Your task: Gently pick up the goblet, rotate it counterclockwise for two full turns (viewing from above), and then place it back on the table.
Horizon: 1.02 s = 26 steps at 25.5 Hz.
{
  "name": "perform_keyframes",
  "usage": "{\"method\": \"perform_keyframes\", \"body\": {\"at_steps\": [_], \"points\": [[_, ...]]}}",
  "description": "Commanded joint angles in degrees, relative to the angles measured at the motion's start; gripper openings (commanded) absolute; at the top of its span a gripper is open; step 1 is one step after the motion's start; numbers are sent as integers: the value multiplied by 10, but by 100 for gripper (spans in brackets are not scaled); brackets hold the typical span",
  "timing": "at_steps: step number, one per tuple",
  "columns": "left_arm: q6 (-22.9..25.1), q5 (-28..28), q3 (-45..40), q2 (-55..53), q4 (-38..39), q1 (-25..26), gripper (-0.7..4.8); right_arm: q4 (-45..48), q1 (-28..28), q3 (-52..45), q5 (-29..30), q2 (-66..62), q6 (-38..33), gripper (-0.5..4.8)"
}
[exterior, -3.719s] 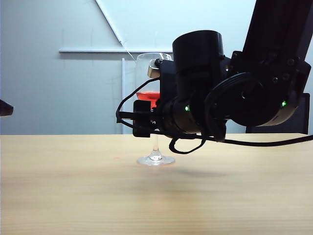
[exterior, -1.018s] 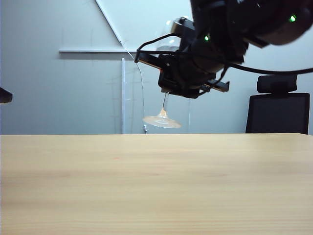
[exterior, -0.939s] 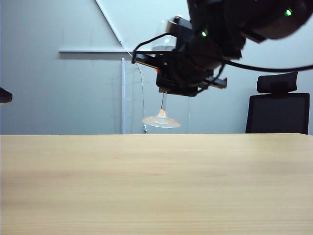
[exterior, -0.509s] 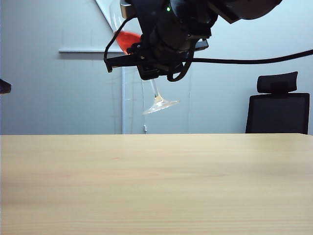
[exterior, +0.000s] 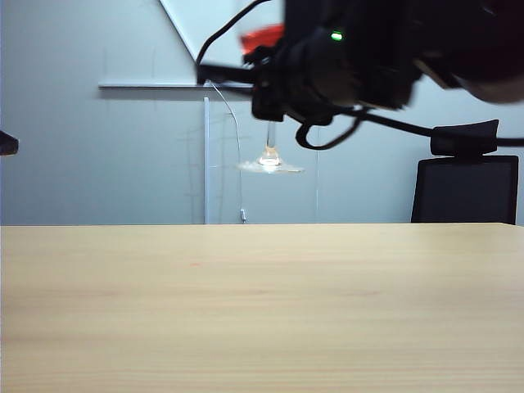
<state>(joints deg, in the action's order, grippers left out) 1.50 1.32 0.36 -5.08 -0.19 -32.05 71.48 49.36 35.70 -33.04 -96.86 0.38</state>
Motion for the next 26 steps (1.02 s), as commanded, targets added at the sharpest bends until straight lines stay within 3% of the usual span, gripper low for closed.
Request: {"method": "perform_keyframes", "body": {"at_steps": [1,4,7,13,18,26], "points": [[0,0,2,0,-7,0,-5,67,-7,-13,2,7,-133,-2],[0,0,2,0,-7,0,-5,38,-24,-10,34,7,-198,-2],[0,0,2,0,-7,0,-5,-50,-54,6,58,8,-247,-2],[0,0,2,0,-7,0,-5,-232,-82,78,109,7,-261,-3],[0,0,2,0,-7,0,-5,-347,-80,146,106,7,-192,-3],[0,0,2,8,-7,0,-5,-396,-71,195,64,7,-74,-3]]}}
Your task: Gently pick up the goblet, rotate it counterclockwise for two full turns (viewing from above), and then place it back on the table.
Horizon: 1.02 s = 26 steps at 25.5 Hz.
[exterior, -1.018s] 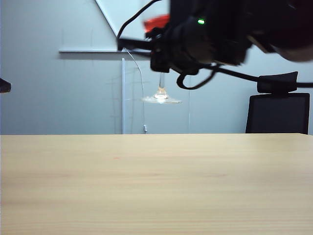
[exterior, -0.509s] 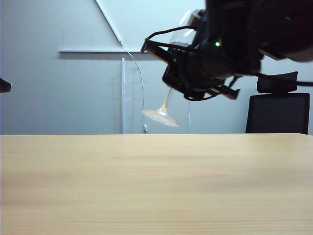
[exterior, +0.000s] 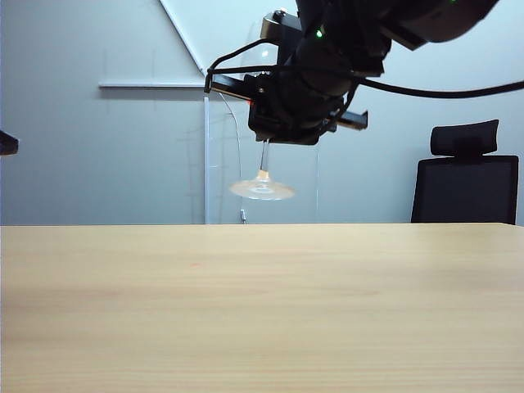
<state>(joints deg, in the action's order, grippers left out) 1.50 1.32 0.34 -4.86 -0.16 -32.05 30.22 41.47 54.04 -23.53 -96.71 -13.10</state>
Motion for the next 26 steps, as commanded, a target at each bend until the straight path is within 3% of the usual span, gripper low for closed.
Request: {"method": "perform_keyframes", "body": {"at_steps": [1,7,9,17,26], "points": [[0,0,2,8,-7,0,-5,17,14,13,-44,6,88,-2],[0,0,2,14,-7,0,-5,17,60,11,-122,6,269,-2],[0,0,2,14,-7,0,-5,17,65,10,-125,6,283,-2],[0,0,2,14,-7,0,-5,103,83,-33,-114,7,258,-2],[0,0,2,14,-7,0,-5,294,89,-134,-33,10,111,-2]]}}
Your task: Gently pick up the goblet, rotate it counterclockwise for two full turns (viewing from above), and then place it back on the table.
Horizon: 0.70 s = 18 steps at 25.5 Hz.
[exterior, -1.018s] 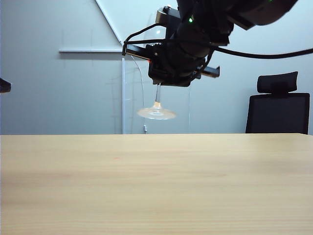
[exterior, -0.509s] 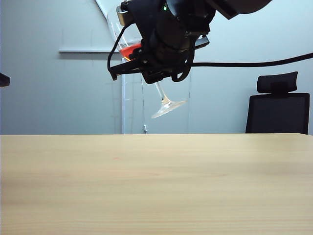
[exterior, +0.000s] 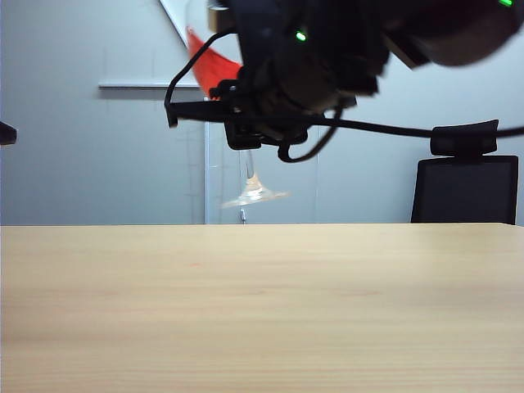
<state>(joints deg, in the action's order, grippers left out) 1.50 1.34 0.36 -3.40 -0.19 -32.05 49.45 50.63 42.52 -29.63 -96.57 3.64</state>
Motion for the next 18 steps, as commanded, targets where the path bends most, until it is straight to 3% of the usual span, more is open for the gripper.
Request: {"method": "perform_keyframes", "body": {"at_steps": [1,7,18], "points": [[0,-1,2,0,-7,0,-5,120,-5,-29,31,9,-68,-2],[0,-1,2,0,-7,0,-5,207,-48,-68,79,-16,-101,-2],[0,-1,2,1,-7,0,-5,303,-108,-65,93,-130,-92,-2]]}}
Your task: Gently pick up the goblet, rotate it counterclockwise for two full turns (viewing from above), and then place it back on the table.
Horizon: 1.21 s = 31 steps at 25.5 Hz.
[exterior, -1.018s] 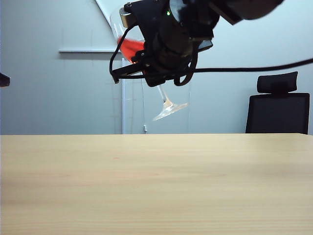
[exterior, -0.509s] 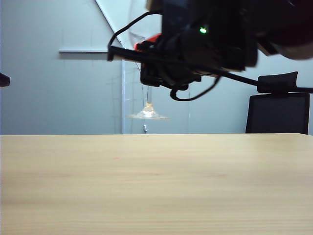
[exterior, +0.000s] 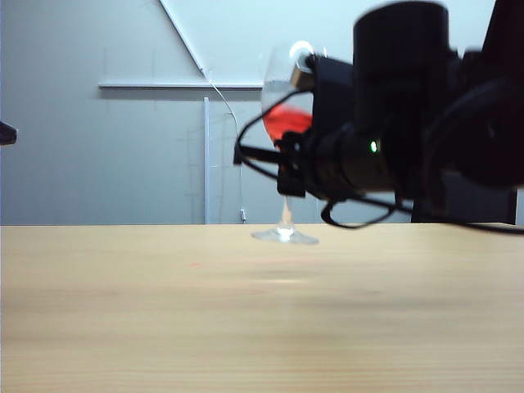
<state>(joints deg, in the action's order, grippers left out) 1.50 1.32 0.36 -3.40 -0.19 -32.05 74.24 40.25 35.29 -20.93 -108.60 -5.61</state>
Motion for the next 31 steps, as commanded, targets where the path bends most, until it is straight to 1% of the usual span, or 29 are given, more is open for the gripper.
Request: {"method": "perform_keyframes", "body": {"at_steps": [1,4,11,13,16,20,28,29,31], "points": [[0,0,2,2,-7,0,-5,56,-5,10,6,-19,1,-2],[0,0,2,8,-6,0,-5,56,-8,20,17,-40,11,-2],[0,0,2,15,-6,0,-5,49,-5,45,19,-62,40,-2],[0,0,2,15,-6,0,-5,28,-5,63,19,-70,49,-2],[0,0,2,15,-6,0,-5,21,-5,82,19,-82,58,-2],[0,0,2,16,-6,0,-5,21,-5,96,21,-99,59,-2],[0,0,2,16,-6,0,-5,18,-4,96,20,-99,59,0],[0,0,2,16,-6,0,-5,17,-4,96,20,-99,59,4],[0,0,2,16,-6,0,-5,12,-4,96,16,-99,59,37]]}}
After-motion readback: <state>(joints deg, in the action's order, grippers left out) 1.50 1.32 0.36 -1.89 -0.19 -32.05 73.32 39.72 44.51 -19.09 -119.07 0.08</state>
